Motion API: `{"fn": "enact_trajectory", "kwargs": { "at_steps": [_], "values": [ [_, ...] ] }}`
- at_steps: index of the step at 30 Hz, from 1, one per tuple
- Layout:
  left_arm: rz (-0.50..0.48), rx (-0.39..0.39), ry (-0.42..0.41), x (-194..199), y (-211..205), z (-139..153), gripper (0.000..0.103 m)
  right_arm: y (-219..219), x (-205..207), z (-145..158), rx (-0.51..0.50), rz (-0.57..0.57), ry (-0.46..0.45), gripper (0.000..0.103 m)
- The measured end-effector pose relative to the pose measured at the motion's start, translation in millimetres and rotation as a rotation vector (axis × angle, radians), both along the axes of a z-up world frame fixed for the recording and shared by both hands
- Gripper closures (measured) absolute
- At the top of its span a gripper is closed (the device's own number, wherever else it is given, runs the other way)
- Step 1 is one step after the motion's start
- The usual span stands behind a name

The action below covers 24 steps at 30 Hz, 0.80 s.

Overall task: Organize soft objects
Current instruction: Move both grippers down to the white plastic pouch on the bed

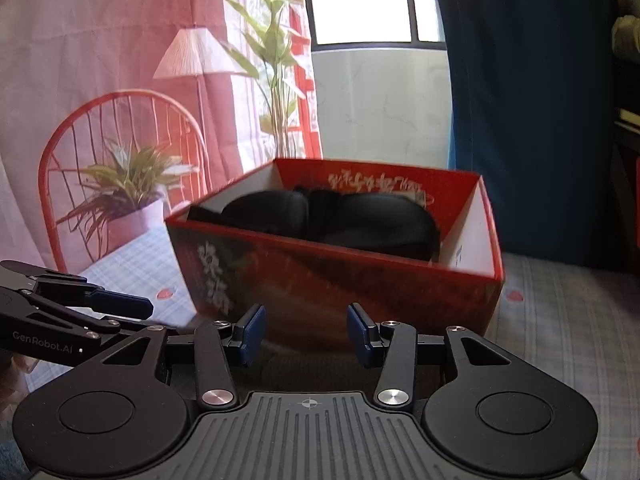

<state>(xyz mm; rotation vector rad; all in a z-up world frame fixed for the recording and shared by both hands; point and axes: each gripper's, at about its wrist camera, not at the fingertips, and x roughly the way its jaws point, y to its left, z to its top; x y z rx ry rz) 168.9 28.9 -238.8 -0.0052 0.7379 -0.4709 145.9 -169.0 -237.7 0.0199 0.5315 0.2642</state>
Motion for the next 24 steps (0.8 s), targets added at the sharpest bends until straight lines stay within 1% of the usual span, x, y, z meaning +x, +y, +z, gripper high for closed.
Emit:
{"fn": "enact_trajectory", "kwargs": {
  "at_steps": [5, 6, 7, 8, 9, 14, 17, 19, 22, 24],
  "values": [
    [0.01, 0.0, 0.068, -16.7, 2.7, -30.8, 0.043, 7.7, -30.0, -36.2, -0.005, -0.017, 0.115, 0.06],
    [0.008, -0.002, 0.078, -18.8, 2.7, -34.8, 0.043, 7.8, -35.6, -42.4, -0.004, -0.024, 0.136, 0.059],
    [0.006, -0.002, 0.087, -22.7, 2.5, -39.5, 0.043, 7.1, -41.1, -47.4, -0.004, -0.032, 0.156, 0.056],
    [0.005, 0.0, 0.095, -24.7, 2.4, -43.8, 0.043, 5.9, -46.3, -52.1, -0.006, -0.044, 0.174, 0.051],
    [0.005, 0.004, 0.102, -27.3, 1.9, -48.7, 0.043, 4.3, -50.7, -55.8, -0.007, -0.059, 0.189, 0.05],
    [0.005, 0.006, 0.129, -31.1, 1.0, -62.2, 0.043, -7.2, -58.4, -69.0, 0.037, -0.103, 0.274, 0.049],
    [0.006, 0.002, 0.121, -33.4, 1.9, -64.3, 0.043, -7.6, -60.8, -75.1, 0.079, -0.092, 0.305, 0.05],
    [0.002, -0.005, 0.12, -34.6, 3.2, -64.8, 0.049, -6.5, -60.0, -75.7, 0.11, -0.082, 0.306, 0.051],
    [-0.01, -0.025, 0.125, -34.0, 0.6, -63.7, 0.051, 1.8, -55.5, -75.8, 0.105, -0.055, 0.304, 0.052],
    [-0.011, -0.016, 0.118, -35.6, -2.8, -64.4, 0.051, 6.8, -49.9, -76.4, 0.104, -0.038, 0.296, 0.053]
  ]
}}
